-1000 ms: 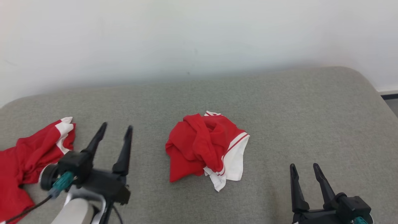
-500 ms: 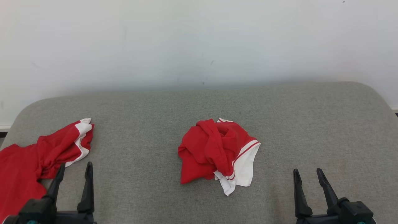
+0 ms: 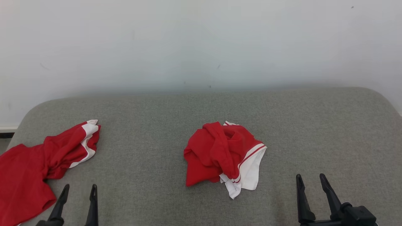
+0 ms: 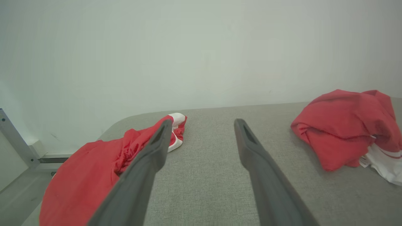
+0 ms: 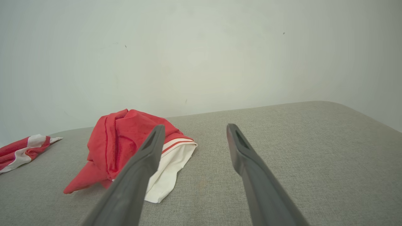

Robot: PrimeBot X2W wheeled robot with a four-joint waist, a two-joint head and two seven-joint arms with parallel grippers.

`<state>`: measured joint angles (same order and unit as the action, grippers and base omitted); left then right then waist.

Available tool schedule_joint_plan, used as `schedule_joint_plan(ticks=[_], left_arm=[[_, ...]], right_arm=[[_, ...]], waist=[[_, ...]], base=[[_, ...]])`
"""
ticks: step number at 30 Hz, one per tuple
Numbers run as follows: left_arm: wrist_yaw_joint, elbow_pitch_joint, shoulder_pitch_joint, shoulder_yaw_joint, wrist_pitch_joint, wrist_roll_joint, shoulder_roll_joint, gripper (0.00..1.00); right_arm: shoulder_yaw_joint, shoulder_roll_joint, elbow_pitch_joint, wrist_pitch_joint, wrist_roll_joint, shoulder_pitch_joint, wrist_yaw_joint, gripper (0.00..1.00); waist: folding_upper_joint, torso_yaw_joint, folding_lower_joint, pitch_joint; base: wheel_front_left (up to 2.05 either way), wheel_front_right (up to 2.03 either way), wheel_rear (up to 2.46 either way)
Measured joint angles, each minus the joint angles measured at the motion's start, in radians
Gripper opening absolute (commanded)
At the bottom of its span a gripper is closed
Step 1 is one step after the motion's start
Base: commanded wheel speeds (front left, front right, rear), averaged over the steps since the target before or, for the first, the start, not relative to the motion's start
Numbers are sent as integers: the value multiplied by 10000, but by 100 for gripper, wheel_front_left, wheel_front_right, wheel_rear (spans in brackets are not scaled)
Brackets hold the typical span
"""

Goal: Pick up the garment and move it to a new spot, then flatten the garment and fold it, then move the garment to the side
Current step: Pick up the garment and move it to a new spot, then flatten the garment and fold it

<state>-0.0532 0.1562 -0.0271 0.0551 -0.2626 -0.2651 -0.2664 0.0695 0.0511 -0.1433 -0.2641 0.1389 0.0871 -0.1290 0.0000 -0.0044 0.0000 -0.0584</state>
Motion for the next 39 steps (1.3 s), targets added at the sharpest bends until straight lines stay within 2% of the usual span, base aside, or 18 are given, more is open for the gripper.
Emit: schedule_joint_plan(ticks=[9,21,39], left_arm=[[-261,173,-139,-274,0,723,184,100],[-445,293,-196,-796,0,980,600,100],[-617,397,-215,-1139,0,1244,788,100]], right_arm=[[-4,0,-79,0,-58,67,0,100],[-40,0,-138,0,-59,174,0,100],[-56,-2,-174,0,-42,247,0,100]], waist=[[0,36,0,-45],[0,90,0,-77],[0,174,1,-78]], base=[[0,0,0],[0,0,0],[0,0,0]])
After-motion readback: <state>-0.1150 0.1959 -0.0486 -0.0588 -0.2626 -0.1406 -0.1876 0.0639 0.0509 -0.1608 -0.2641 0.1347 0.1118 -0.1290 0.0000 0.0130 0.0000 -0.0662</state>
